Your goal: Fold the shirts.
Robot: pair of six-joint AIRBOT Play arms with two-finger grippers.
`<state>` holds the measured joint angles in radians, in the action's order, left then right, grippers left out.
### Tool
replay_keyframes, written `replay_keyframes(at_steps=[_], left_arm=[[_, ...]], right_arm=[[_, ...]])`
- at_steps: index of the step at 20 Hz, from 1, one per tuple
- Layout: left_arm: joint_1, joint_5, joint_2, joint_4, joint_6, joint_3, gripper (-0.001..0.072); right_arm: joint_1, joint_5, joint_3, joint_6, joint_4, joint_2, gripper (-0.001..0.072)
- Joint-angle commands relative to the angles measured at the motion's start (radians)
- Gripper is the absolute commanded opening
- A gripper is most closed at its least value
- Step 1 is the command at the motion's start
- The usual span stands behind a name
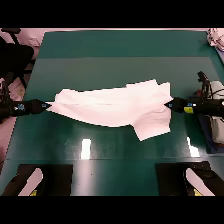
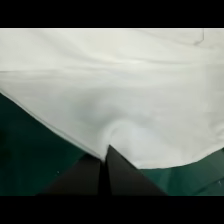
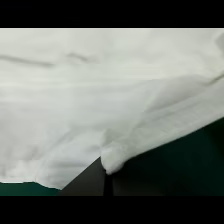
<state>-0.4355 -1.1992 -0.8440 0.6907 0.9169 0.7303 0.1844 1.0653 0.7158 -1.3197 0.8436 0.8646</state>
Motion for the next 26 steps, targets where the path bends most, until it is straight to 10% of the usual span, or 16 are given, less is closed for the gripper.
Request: replay_keyframes(at_steps=[1, 11, 15, 26], left_arm=[[0.000, 0.097, 0.012, -0.003, -0.002, 0.002, 0.0024], [0.000, 0.383, 0.012, -0.001, -0.037, -0.090, 0.0025], [0.012, 0.510, 0.002, -0.130, -0.181, -0.158, 0.0026], [0.306, 0.943, -0.211, -0.152, -0.272, -0.157, 0.0025]], right_arm=[[-0.004, -0.018, 0.099, 0.013, -0.013, 0.130, 0.0021], [0.012, 0.089, 0.419, 0.019, -0.013, 0.518, 0.0022], [0.011, 0.090, 0.457, 0.019, -0.014, 0.583, 0.0022], [0.010, -0.033, 0.475, 0.020, -0.015, 0.649, 0.0021]])
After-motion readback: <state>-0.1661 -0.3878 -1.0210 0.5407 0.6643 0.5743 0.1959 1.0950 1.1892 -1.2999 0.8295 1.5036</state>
